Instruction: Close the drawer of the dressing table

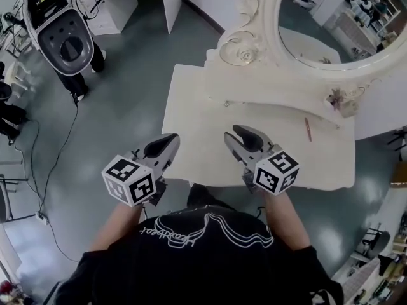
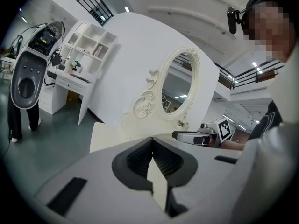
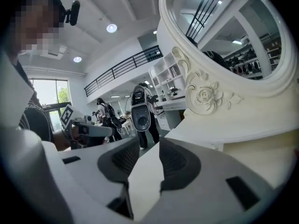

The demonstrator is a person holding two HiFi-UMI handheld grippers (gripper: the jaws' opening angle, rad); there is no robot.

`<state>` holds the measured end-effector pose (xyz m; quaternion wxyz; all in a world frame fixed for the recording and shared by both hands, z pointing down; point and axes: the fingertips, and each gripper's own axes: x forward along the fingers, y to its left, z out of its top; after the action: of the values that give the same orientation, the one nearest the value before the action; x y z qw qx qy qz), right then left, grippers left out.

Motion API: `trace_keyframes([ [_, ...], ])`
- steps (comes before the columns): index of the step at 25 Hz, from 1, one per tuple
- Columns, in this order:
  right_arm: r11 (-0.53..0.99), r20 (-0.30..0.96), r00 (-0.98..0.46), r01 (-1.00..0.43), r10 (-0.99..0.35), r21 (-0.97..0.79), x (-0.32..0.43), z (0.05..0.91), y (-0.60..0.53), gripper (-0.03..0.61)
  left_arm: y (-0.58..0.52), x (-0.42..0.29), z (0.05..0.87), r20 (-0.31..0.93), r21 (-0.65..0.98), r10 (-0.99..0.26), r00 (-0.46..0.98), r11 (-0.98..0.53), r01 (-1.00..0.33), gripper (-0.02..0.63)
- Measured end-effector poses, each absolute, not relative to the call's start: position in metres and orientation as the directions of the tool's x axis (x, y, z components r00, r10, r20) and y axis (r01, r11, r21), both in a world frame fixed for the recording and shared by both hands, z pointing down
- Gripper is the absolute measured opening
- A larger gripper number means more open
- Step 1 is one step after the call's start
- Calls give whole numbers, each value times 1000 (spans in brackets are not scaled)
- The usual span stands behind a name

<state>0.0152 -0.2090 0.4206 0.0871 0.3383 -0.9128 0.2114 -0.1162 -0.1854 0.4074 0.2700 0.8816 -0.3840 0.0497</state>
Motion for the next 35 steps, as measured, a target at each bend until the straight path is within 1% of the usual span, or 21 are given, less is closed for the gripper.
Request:
trace_keyframes([
  [4,705,233,-764,-645,-602,-294,17,388,-184,41,-165,-109,387,263,421,-644,719,-594,-686,3],
  [6,712,200,-769,-638,-607,-292,16,375,-175,3,-156,-106,378,245,418,-640,728,-608,-675,3],
  [13,772,139,-814,-579,-564,-263,1,342,-135,3,-126,-102,347,181,400,-633,752,-651,-645,3],
  [18,785,103,-826,-559,-554,-265,-4,334,-114,3,-110,-103,337,156,384,-630,761,-671,-635,3],
  [35,791,95,-828,-557,-553,-252,-7,340,-75,3,-73,-104,340,152,382,-643,751,-662,-644,3],
])
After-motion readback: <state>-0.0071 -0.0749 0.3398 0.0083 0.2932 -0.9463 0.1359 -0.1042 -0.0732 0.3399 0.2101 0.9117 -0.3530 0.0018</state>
